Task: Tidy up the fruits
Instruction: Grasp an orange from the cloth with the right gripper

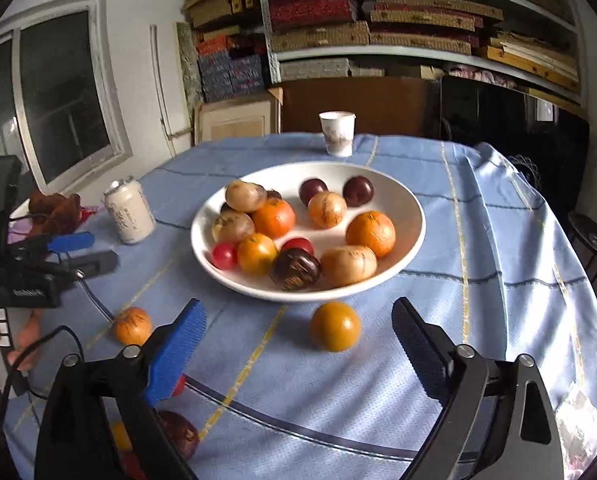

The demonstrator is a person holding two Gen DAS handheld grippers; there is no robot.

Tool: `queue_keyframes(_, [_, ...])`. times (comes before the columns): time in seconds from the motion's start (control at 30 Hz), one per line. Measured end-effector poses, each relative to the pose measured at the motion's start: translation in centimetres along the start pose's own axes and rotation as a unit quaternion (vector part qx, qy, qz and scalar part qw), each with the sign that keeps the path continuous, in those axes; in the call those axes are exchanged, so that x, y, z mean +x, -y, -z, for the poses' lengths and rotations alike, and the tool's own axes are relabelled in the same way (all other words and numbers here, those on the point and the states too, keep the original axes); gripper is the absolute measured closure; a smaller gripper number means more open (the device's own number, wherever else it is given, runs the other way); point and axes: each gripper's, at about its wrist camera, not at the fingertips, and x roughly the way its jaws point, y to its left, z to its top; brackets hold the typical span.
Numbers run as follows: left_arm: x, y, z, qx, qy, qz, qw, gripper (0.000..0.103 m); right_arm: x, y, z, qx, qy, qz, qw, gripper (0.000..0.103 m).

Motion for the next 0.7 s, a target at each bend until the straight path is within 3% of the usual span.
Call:
queue_keyframes(0.17, [-0.2, 0.3, 0.5, 0.009, -0.007, 0.006, 0.9999, 0.005, 1.2, 0.8, 0.4, 0.014, -0.045, 0.0, 0.999, 0.039])
queue_keyframes(0.2, [-0.3, 0.5, 0.5, 0.014, -0.006, 0.006, 0.9999, 0.005, 1.4, 0.7, 0.5, 0.013, -0.056, -0.014, 0.998, 0.044])
queue_keyframes(0.3, [-1.2, 1.1, 1.0, 0.034, 0.006, 0.007, 0.9994, 0.005, 0.6, -0.2, 1.1, 0.001, -0.086, -0.11, 0.99, 0.045])
queue_keyframes(0.37, [-1.6, 1.1, 1.1, 0.04, 0.013, 0.005, 0.9991, 0.005, -0.1, -1.3, 1.8, -0.019, -0.097, -0.146, 0.984, 0.046])
queue_keyframes(0.4, [-1.7, 1.1, 1.2, 0.041, 0.014, 0.003, 0.999, 0.005, -0.4, -1.9, 2.3, -0.032, -0.103, -0.16, 0.981, 0.055])
queue_keyframes(0.47, [-1.8, 0.9, 1.4, 0.039, 0.013, 0.0, 0.9992, 0.005, -0.7, -3.0, 3.2, -0.053, -0.111, -0.167, 0.978, 0.061])
queue_keyframes(0.57, [-1.7, 0.7, 1.4, 0.032, 0.009, -0.002, 0.9994, 0.005, -1.0, -3.2, 3.5, -0.057, -0.097, -0.135, 0.985, 0.061])
queue_keyframes(0.7, [-1.5, 0.6, 1.5, 0.032, 0.005, -0.004, 0.9995, 0.005, -0.2, -0.8, 2.4, -0.024, -0.053, -0.017, 0.998, 0.061])
